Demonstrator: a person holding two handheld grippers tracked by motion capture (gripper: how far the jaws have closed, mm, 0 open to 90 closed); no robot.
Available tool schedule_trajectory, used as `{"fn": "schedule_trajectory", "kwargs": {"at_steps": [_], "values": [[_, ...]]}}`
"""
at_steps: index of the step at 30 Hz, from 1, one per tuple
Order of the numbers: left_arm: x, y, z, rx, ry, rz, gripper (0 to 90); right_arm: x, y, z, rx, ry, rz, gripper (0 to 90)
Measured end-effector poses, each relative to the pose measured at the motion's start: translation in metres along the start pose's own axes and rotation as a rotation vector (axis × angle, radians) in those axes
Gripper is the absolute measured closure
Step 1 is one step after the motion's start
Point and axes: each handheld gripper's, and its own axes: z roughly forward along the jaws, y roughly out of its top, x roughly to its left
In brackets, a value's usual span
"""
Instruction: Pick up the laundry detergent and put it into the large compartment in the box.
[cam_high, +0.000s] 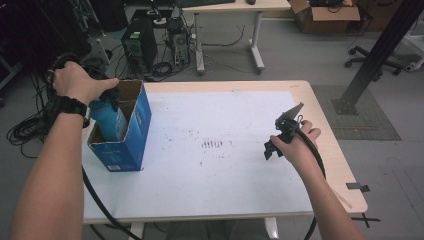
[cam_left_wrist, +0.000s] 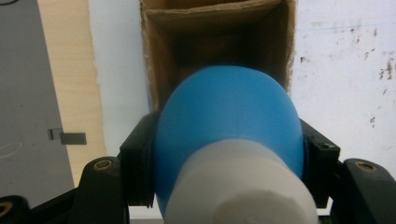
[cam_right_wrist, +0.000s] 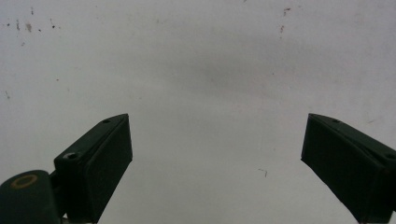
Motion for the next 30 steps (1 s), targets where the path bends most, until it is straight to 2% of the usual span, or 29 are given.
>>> {"fn": "schedule_trajectory", "kwargs": {"at_steps": [19,30], "values": [[-0.001,-0.001,0.047,0.063,-0.009,-0.001,37.4,-0.001,0.000,0.005,0.006,0.001,0.002,8.8],[0.001,-0.003,0.060,0.087,-0.013,0.000,37.4,-0.002,-0.001,0.008,0.009,0.004,0.002,8.8]]}}
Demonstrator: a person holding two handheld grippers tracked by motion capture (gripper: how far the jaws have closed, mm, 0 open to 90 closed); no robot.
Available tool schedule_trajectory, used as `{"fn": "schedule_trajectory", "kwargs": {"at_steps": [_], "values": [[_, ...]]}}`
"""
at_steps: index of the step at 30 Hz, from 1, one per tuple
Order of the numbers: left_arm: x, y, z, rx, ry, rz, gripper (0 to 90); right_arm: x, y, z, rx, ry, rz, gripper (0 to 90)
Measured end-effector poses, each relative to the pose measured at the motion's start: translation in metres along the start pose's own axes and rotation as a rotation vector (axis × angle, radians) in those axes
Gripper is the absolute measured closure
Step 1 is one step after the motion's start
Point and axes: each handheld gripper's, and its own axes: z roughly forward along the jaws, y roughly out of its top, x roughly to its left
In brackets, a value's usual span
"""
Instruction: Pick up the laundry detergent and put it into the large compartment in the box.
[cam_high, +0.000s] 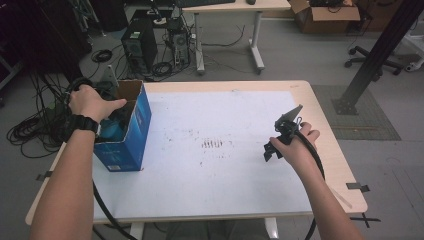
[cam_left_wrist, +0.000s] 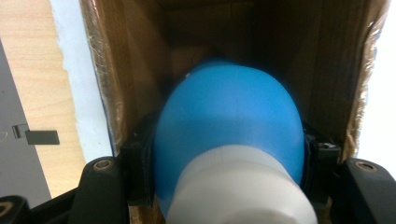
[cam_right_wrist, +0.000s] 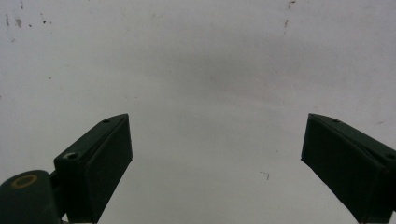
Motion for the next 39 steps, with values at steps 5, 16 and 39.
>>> {"fn": "schedule_trajectory", "kwargs": {"at_steps": [5,16,39], "values": [[-0.0003,0.0008,0.0071,0.008,-0.001,0.002,37.4,-0.0004,-0.0007,0.0012,0.003,0.002,-0.001,8.8],[-0.0002,0.0024,0.0096,0.009,0.000,0.006,37.4,0.0013,-0.0006,0.0017,0.002,0.003,-0.004,8.8],[0.0010,0.0040,0.0104,0.006,-0.002,0.013,37.0,0.0033,-0.0009,0.0034,0.006,0.010,-0.012,8.8]]}}
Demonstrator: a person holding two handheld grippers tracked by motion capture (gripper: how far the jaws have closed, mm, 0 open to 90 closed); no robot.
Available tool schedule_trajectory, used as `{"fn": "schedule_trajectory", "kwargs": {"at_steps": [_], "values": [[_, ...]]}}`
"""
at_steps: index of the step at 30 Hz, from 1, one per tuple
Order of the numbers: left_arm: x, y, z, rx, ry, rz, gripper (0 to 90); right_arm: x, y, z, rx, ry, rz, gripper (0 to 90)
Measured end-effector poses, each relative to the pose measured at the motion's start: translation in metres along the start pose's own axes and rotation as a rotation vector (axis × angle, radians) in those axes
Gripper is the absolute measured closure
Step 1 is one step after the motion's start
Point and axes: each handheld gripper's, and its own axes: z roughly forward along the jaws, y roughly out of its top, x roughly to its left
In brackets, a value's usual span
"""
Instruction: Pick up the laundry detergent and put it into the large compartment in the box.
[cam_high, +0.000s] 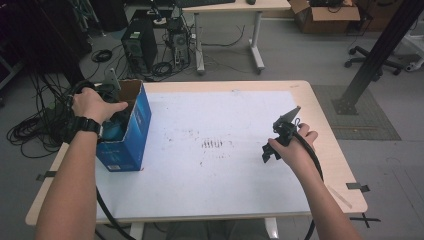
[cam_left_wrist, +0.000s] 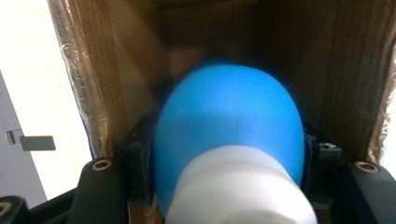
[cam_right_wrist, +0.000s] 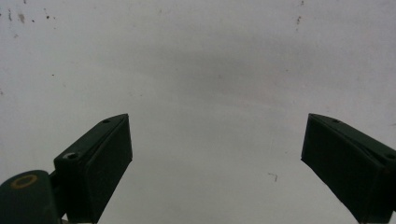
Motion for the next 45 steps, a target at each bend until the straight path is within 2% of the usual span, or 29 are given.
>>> {"fn": "schedule_trajectory", "kwargs": {"at_steps": [6,20,26,32,39,45], "values": [[-0.001,0.000,-0.001,0.006,0.006,0.004,36.8,-0.001,0.000,-0.001,-0.003,0.000,0.004,8.8],[-0.005,-0.003,-0.022,-0.012,0.027,0.016,32.4,-0.002,-0.002,-0.004,-0.010,0.004,0.004,8.8],[-0.007,-0.005,-0.035,-0.031,0.038,0.016,30.9,-0.003,-0.004,-0.007,-0.015,0.006,0.005,8.7],[-0.010,-0.008,-0.058,-0.067,0.054,0.028,27.5,-0.004,-0.005,-0.010,-0.022,0.008,0.005,8.7],[-0.017,-0.011,-0.079,-0.113,0.042,0.042,20.8,-0.004,-0.007,-0.014,-0.026,0.009,0.006,8.7],[-0.026,-0.011,-0.086,-0.139,0.037,0.067,17.4,-0.003,-0.008,-0.015,-0.028,0.007,0.009,8.7]]}}
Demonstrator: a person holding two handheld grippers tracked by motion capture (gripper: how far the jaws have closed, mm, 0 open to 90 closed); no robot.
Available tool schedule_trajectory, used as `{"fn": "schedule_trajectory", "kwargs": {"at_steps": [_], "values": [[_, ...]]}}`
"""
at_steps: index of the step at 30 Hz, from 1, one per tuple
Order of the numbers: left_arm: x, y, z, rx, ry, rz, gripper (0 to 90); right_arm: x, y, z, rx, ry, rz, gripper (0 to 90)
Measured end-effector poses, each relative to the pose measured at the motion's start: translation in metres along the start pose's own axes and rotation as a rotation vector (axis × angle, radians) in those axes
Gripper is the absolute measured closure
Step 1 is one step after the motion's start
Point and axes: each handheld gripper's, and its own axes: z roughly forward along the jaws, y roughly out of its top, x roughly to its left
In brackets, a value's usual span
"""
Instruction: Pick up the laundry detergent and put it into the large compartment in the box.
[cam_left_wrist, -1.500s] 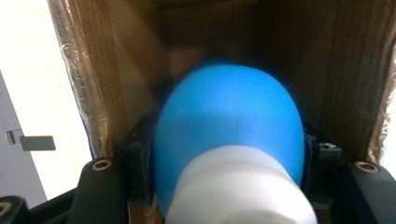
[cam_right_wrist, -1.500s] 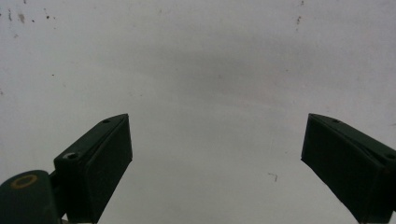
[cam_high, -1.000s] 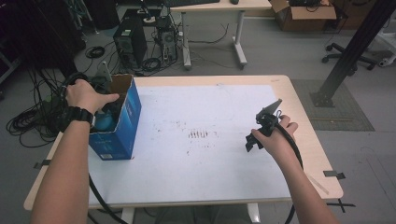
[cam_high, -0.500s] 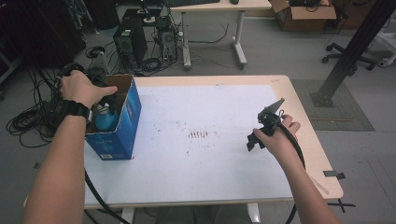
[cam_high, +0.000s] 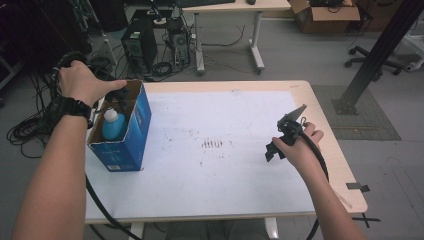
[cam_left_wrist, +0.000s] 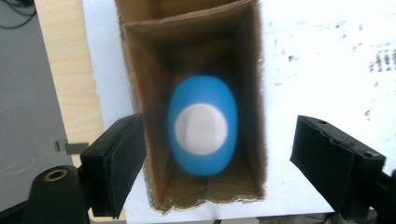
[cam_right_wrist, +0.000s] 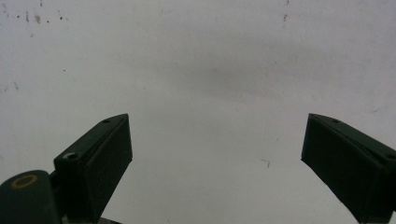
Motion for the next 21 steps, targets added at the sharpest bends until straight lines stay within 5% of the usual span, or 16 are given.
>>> {"fn": "schedule_trajectory", "kwargs": {"at_steps": [21], "values": [[-0.079,0.017,-0.004,-0.027,-0.042,0.113,5.3,-0.004,0.000,-0.006,-0.016,0.008,-0.006,8.8]]}}
